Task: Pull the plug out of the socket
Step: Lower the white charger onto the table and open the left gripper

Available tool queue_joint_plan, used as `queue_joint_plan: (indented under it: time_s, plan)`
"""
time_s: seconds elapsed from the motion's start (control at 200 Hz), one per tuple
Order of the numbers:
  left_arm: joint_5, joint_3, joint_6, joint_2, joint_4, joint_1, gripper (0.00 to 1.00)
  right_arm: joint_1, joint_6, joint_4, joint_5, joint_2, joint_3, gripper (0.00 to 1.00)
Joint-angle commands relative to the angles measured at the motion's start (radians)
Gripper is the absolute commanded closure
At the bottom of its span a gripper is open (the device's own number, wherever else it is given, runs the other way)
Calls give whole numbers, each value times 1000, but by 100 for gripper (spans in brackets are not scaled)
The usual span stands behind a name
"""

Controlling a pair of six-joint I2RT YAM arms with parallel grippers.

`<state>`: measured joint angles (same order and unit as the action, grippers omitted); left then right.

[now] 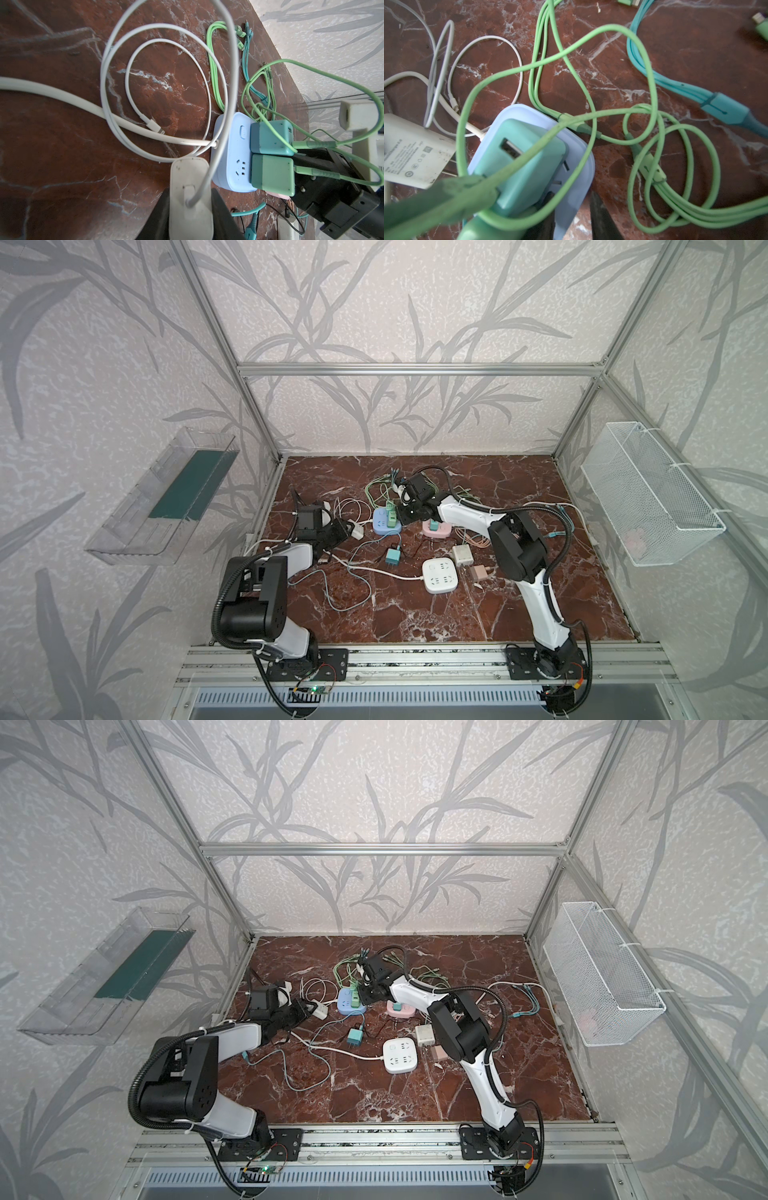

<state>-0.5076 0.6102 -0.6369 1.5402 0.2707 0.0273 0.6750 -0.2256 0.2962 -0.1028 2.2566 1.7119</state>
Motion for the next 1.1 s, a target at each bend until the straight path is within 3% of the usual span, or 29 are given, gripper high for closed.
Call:
queue_joint_plan:
  time_s: [0.0,0.425,0.665,1.095]
  plan:
    - [-14,-23,-12,19,16,8,67,-3,25,154,23,27,-47,70]
    - [31,-10,6,0,-65,17,51,-3,25,156,26,19,-48,69]
    - [92,20,47,-37,-195,18,44,-3,22,156,25,8,-49,68]
    - [183,37,65,-114,-311,19,36,-3,15,155,1,-18,-44,65]
